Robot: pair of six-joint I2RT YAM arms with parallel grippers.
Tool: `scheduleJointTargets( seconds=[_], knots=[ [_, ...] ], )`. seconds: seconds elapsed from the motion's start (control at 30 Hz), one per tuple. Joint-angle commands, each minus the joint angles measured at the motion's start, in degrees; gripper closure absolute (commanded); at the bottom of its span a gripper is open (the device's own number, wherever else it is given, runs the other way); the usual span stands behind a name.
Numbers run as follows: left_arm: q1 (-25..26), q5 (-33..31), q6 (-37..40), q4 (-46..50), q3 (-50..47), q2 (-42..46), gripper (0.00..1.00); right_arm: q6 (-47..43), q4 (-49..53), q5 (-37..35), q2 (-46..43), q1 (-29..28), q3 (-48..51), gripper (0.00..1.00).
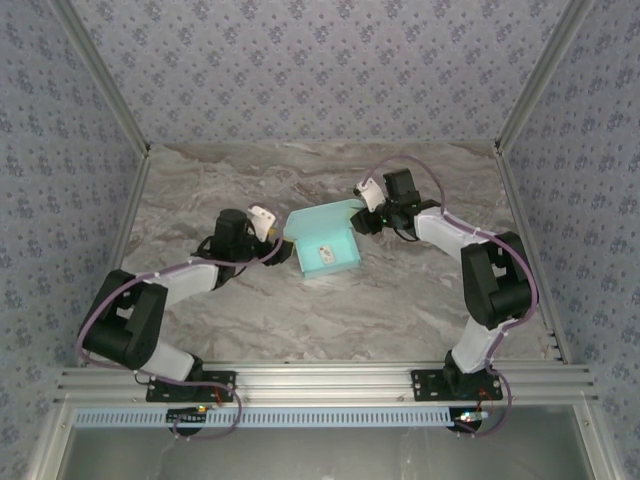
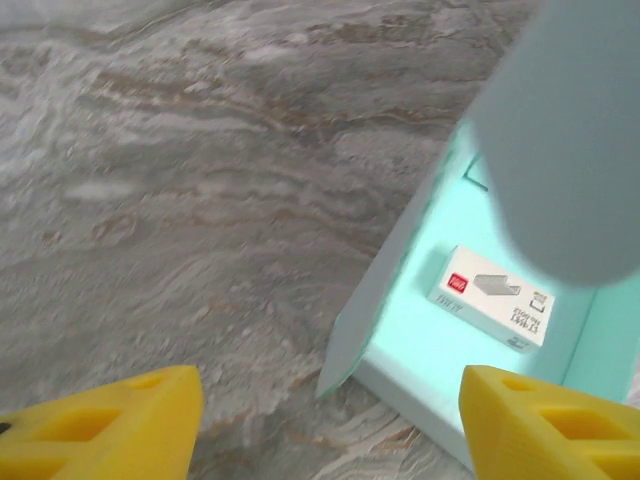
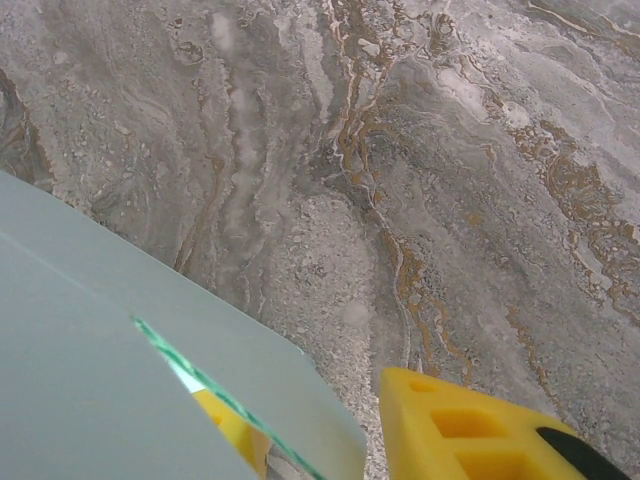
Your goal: Fold the paper box
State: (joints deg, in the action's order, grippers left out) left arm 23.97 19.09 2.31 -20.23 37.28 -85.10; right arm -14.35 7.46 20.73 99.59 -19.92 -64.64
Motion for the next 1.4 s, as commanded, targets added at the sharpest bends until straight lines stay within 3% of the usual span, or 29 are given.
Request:
scheduleJointTargets(
  seconds=[0.0,0.07,0.37,0.5,0.9,1.37],
  knots=[
    [1.0,0.7,2.7,-3.0,3.0,-1.3,0.38,0.5,0.4,-0.7,-2.1,0.0,0.4,0.68],
    [1.2,-0.2,2.4,-3.6,3.2,-1.8,0.39,0.5,0.6,-0.7,-2.3,0.0,0.5,0.71],
    [1.7,-0.7,2.1,-3.6,4.1,-3.2,0.77,0.5,0.8,-0.9,-2.8,-0.1,0.7,0.81],
    [1.8,-1.3,1.5,-4.1,4.2,-3.7,0.83,1.1,0.4,-1.0,-3.2,-0.3,1.2,0.83],
    [3.2,-3.1,-2.1,-7.1,4.1,-4.6,0.92,8.4,-4.4,-6.1,-5.1,-3.0,5.1,0.9],
    [6.9,-18.9,-13.8,-8.8,5.9,-7.1,0.93,23.1,-6.9,-24.7,-6.6,-10.1,7.5,0.94]
  ],
)
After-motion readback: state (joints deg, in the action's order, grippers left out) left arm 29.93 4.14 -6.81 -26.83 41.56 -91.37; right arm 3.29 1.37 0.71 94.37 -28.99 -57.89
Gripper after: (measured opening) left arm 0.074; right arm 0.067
